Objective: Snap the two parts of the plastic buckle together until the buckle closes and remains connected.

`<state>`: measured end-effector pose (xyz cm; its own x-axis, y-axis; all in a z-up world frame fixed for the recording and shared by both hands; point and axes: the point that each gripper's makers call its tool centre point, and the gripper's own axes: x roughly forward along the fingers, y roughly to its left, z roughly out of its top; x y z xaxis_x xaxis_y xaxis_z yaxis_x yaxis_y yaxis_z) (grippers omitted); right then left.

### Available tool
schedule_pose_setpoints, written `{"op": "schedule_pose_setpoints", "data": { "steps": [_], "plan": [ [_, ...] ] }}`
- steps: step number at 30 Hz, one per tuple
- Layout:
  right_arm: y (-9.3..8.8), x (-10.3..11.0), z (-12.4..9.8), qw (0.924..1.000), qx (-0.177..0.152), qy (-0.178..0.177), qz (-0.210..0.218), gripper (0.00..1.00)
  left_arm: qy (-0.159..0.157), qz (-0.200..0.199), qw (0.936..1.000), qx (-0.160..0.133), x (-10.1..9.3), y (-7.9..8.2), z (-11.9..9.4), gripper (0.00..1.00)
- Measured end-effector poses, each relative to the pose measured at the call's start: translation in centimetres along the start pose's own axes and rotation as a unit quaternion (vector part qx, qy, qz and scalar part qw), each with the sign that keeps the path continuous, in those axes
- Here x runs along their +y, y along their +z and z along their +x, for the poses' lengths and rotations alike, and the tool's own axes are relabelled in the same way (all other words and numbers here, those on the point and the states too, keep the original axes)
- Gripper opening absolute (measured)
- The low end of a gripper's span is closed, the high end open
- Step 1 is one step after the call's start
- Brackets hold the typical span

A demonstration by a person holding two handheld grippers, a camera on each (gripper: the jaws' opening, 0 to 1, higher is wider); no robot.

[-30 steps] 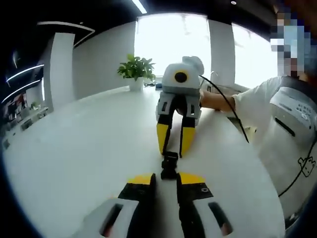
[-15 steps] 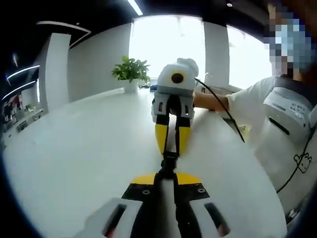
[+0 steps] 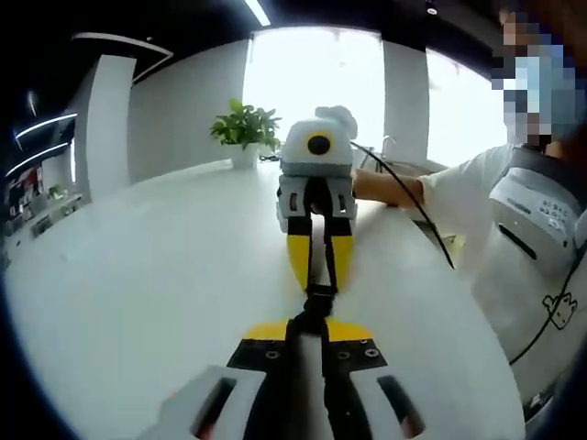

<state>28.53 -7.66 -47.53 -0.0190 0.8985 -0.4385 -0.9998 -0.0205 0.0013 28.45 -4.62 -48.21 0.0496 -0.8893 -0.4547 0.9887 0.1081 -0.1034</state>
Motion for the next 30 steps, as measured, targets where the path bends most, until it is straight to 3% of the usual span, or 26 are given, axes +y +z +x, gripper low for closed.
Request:
{"op": "schedule_pose_setpoints", "data": {
  "steps": [8,21,26,30],
  "plan": [
    [-0.17,-0.06,-0.26,0.9996,0.006,-0.027,-0.005,0.07,0.014,0.008,0.9998,0.009,-0.12,-0.04,-0.06,0.09],
    [-0.10,-0.15,-0.04,0.9977,0.018,-0.063,0.013,0.07,0.030,-0.011,0.9995,0.008,-0.13,-0.04,0.08,0.08],
    [-0.06,0.06,0.10,0.9950,0.024,-0.096,0.015,0.07,0.053,-0.018,0.9984,0.000,0.02,-0.10,0.02,0.08],
    [-0.22,-0.60,-0.28,0.9955,0.014,-0.091,0.023,0.09,0.065,-0.011,0.9978,0.000,0.73,0.05,0.02,0.10]
  ]
}}
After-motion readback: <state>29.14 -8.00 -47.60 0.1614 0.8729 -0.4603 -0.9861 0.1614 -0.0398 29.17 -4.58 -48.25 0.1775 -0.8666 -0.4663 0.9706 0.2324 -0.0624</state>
